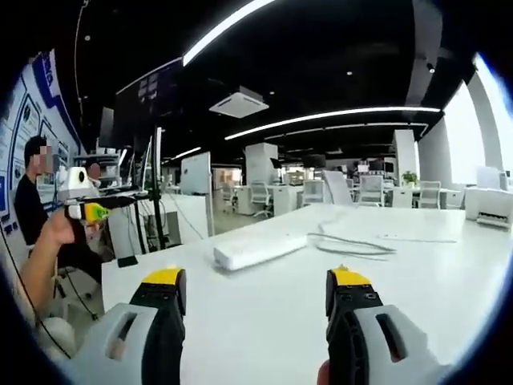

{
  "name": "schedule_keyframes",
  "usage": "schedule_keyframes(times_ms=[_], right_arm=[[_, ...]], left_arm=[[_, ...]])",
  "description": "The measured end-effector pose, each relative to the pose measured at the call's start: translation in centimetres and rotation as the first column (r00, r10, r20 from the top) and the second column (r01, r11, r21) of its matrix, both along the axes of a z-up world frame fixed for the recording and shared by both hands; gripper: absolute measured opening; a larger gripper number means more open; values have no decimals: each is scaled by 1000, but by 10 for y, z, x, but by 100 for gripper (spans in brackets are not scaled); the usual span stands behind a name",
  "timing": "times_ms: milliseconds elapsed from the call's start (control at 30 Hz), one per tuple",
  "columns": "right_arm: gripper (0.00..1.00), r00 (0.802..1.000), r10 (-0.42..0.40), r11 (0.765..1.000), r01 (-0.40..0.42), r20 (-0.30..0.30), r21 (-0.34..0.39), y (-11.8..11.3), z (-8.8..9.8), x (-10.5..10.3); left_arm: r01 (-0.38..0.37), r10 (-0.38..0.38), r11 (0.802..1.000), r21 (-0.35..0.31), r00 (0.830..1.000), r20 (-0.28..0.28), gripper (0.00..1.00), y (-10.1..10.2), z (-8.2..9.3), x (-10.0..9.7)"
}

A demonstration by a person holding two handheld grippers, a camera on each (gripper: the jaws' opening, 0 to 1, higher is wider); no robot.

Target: Pick up the power strip scattered on the table, fix it on the side mounting bracket of the table, and press the switch

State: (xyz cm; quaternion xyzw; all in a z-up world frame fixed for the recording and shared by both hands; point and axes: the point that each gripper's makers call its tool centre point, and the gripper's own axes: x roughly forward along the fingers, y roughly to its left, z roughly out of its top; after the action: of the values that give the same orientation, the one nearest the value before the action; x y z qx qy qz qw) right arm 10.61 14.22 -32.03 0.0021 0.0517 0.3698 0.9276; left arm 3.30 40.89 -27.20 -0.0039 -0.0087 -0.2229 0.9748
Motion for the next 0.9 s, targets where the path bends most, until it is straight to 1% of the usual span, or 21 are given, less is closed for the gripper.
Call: schedule_keyframes(times_ms=[100,167,367,433,500,600,767,900], right_arm=[[67,1000,-19,1000,19,-4,5,9,-1,3],[68,999,-47,999,47,-2,9,15,-1,5],[69,997,-83,996,83,8,-13,36,-2,11],[69,996,-90,996,90,4,-4,43,-1,13],[72,995,-99,995,99,4,6,49,-1,15],[72,994,-112,994,112,6,16,60,0,17],[73,992,-123,992,123,-13,16,82,-7,24],[73,991,-133,991,134,-25,12,93,-12,30]], left_arm=[[1,-1,1000,-1,1000,2,90,0,1,-1],[3,-3,1000,-3,1000,3,90,0,1,-1],[8,-8,1000,-8,1000,7,90,0,3,-2],[9,-8,1000,-9,1000,8,90,0,3,-3],[8,-8,1000,-12,1000,10,90,2,4,-3],[7,-7,1000,-18,1000,14,90,3,5,-4],[9,-8,1000,-23,1000,16,90,3,6,-5],[8,-8,1000,-26,1000,23,90,4,8,-7]])
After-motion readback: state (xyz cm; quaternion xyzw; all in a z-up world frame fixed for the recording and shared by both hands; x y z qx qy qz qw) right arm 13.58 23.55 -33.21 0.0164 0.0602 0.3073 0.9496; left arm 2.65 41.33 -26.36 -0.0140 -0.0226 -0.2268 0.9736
